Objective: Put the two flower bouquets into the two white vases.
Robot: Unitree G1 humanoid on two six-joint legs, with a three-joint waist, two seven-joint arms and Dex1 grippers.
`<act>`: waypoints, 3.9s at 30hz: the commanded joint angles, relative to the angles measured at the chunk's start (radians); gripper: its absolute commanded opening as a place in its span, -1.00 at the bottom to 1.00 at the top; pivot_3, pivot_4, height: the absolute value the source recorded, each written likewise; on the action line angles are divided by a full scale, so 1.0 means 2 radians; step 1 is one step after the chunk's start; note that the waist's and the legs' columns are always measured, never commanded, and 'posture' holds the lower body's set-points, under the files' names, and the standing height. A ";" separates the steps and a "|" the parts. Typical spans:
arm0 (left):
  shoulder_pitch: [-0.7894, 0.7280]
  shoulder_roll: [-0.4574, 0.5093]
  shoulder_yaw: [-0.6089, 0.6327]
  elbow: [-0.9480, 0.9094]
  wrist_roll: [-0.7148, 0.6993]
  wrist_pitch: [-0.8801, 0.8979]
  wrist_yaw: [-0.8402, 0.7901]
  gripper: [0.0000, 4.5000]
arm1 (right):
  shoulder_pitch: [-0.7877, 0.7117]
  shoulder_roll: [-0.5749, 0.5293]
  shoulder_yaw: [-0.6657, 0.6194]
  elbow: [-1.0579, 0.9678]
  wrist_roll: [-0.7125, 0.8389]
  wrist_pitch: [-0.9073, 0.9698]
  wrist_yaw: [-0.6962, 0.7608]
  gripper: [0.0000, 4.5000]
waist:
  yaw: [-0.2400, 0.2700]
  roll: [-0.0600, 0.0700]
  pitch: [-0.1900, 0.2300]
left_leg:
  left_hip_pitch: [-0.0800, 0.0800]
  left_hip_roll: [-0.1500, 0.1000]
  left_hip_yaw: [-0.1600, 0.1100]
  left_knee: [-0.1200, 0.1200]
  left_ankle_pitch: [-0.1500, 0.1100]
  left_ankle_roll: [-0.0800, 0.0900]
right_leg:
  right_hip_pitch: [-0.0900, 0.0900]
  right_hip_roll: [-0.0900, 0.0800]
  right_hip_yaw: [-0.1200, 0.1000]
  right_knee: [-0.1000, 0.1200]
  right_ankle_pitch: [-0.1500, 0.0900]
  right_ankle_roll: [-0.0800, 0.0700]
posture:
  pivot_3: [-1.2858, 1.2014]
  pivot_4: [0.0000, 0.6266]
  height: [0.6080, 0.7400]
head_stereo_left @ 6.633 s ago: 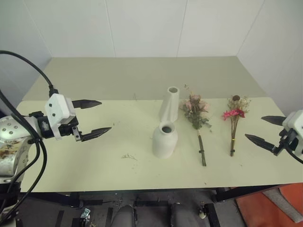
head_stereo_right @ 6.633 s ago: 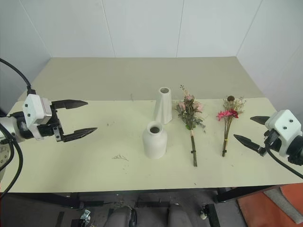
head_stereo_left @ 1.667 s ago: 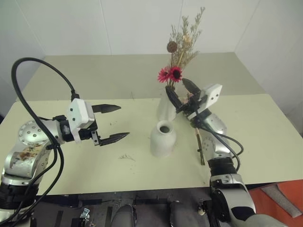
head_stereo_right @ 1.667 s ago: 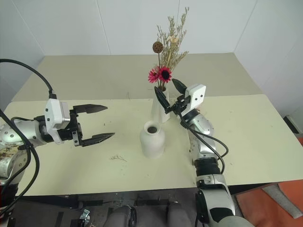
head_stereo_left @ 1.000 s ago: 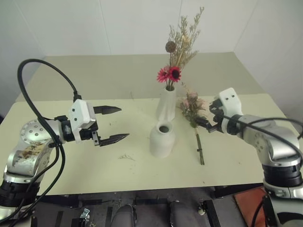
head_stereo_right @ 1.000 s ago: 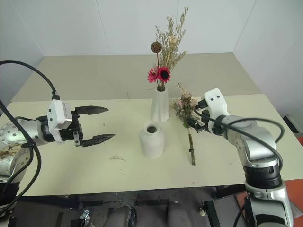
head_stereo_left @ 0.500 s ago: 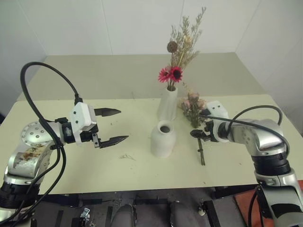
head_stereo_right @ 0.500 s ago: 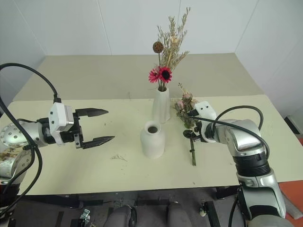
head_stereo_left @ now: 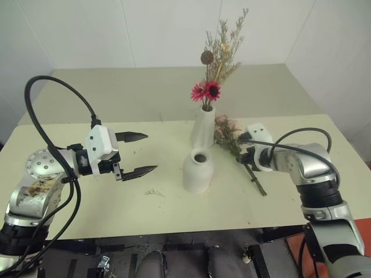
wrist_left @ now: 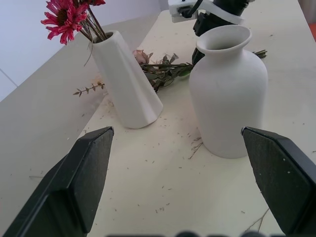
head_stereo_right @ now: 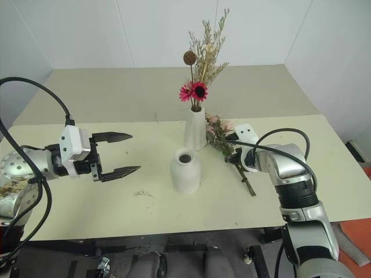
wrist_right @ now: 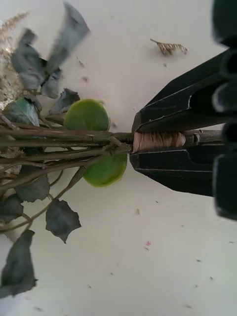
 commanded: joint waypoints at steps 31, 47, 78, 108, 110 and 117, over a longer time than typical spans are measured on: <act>-0.014 0.026 0.035 0.026 -0.008 -0.012 -0.046 1.00 | 0.128 0.121 -0.093 -0.289 0.343 -0.429 0.057 -0.90 | 0.001 0.000 0.000 | 0.001 0.000 0.000 0.000 0.000 0.000 | 0.000 0.000 0.000 0.001 0.000 0.000 | 0.03 -0.52 1.00; 0.029 0.045 0.074 -0.021 -0.027 0.017 -0.027 1.00 | 0.143 0.149 -0.049 -0.218 0.259 -0.482 0.119 -0.90 | 0.001 0.000 0.000 | 0.001 0.000 0.000 0.000 0.000 0.000 | 0.000 0.000 0.000 0.001 0.000 0.000 | 0.03 -0.52 1.00; 0.012 0.050 0.066 -0.015 -0.035 0.020 -0.031 1.00 | 0.230 0.184 -0.019 -0.212 0.212 -0.535 0.169 -0.31 | 0.001 0.000 0.000 | 0.001 0.000 0.000 0.000 0.000 0.000 | 0.000 0.000 0.000 0.001 0.000 0.000 | 0.03 -0.52 1.00; 0.009 0.055 0.071 0.000 -0.033 0.015 -0.048 1.00 | 0.363 0.005 -0.140 -0.244 0.273 -0.505 0.251 0.98 | 0.008 0.000 0.000 | 0.001 0.000 0.000 0.000 0.000 0.000 | 0.001 0.000 0.000 0.001 0.000 0.000 | 0.03 -0.52 1.00; 0.015 0.058 0.076 -0.002 -0.035 0.015 -0.053 1.00 | 0.369 -0.032 -0.175 -0.234 0.288 -0.488 0.256 0.98 | 0.010 0.000 0.000 | 0.001 0.000 0.000 0.000 0.000 0.000 | 0.001 0.000 0.000 0.000 0.000 0.000 | 0.03 -0.52 1.00; 0.028 0.066 0.090 0.001 -0.037 0.015 -0.061 1.00 | 0.420 -0.192 -0.336 -0.159 0.295 -0.456 0.367 0.98 | 0.014 0.000 0.000 | 0.002 0.000 0.000 0.000 0.000 0.000 | 0.002 0.000 0.000 0.000 0.000 0.000 | 0.03 -0.52 1.00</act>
